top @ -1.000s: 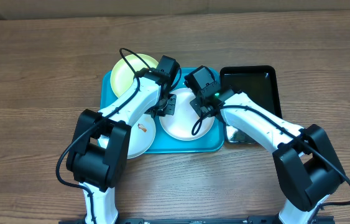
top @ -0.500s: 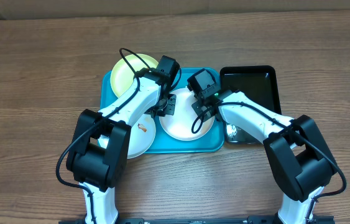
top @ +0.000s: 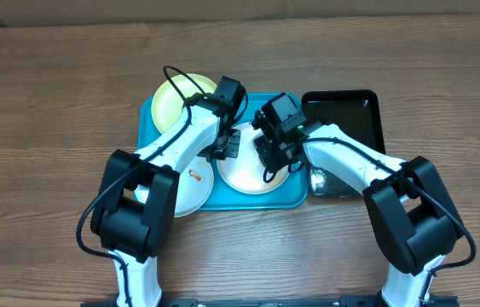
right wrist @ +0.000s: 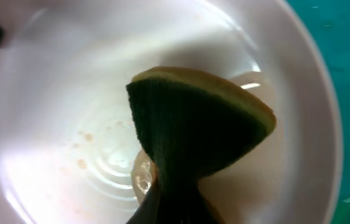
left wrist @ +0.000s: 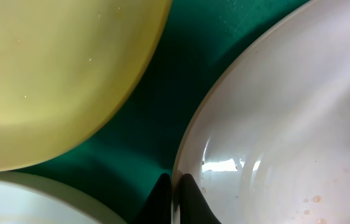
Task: Clean dirty plates on tray and stack at the side
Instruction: 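Carry sponge to the held white plate and scrub its surface, then return sponge to the black tray and release it with right gripper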
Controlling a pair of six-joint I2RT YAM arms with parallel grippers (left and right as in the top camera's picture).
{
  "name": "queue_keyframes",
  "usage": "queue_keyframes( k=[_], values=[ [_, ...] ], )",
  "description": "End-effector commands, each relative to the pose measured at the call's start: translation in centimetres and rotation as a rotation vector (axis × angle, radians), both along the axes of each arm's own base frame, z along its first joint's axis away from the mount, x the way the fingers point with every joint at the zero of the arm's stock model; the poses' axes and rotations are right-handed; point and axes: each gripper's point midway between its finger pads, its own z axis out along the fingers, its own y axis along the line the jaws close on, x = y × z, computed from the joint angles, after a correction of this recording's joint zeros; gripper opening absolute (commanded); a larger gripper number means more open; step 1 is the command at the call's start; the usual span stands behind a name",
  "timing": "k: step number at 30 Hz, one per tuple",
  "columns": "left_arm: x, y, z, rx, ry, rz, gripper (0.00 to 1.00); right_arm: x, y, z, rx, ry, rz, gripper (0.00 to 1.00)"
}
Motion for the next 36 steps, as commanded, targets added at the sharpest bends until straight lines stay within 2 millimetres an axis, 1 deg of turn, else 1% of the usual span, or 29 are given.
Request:
queue_keyframes(
  k=[1,3,5,6,8,10,11,14,17,21,24,25,27,30,33,36],
  values=[
    [-0.1,0.3,-0.4,0.022,0.007,-0.013,0.04,-0.8,1.2,-0.1,0.090,0.077,0.014,0.04],
    [-0.1,0.4,-0.4,0.022,0.007,-0.013,0.04,-0.4,2.0,1.7,0.189,0.098,0.019,0.04],
    [-0.1,0.4,-0.4,0.022,0.007,-0.013,0.04,0.1,2.7,4.4,0.333,0.121,0.031,0.04],
    [-0.1,0.4,-0.4,0.022,0.007,-0.013,0.04,0.5,2.8,6.0,0.407,0.129,0.036,0.04],
    [-0.1,0.4,-0.4,0.022,0.007,-0.013,0.04,1.2,2.2,8.6,0.517,0.130,0.033,0.04],
    [-0.1,0.4,-0.4,0.022,0.007,-0.013,0.04,2.1,0.8,10.5,0.579,0.116,0.009,0.04],
    [-0.1,0.4,-0.4,0.022,0.007,-0.013,0.04,2.5,-0.4,11.2,0.592,0.109,-0.018,0.04],
    [-0.1,0.3,-0.4,0.021,0.007,-0.013,0.05,3.1,-4.2,12.1,0.576,0.111,-0.119,0.04],
    [-0.1,0.3,-0.4,0.020,0.007,-0.011,0.05,3.7,-8.5,11.6,0.508,0.118,-0.245,0.04],
    [-0.2,0.2,-0.4,0.014,0.009,-0.007,0.04,4.0,-15.0,9.0,0.308,0.118,-0.423,0.04],
    [-0.2,0.2,-0.3,0.012,0.009,0.012,0.04,3.5,-18.8,7.6,0.156,0.116,-0.511,0.04],
    [-0.2,0.2,-0.3,0.007,0.009,0.014,0.04,3.4,-19.5,7.4,0.125,0.115,-0.527,0.04],
    [-0.1,0.2,-0.1,0.005,0.006,0.017,0.04,3.4,-20.4,7.2,0.090,0.115,-0.567,0.04],
    [0.1,0.1,0.6,-0.001,0.004,0.019,0.04,3.4,-21.1,7.0,0.056,0.111,-0.596,0.04],
    [0.4,0.0,1.5,-0.005,0.001,0.019,0.04,3.1,-20.9,6.7,0.047,0.121,-0.599,0.04],
    [0.8,-0.2,2.4,-0.008,-0.007,0.019,0.04,2.6,-20.5,5.9,0.042,0.134,-0.588,0.04]
  ],
)
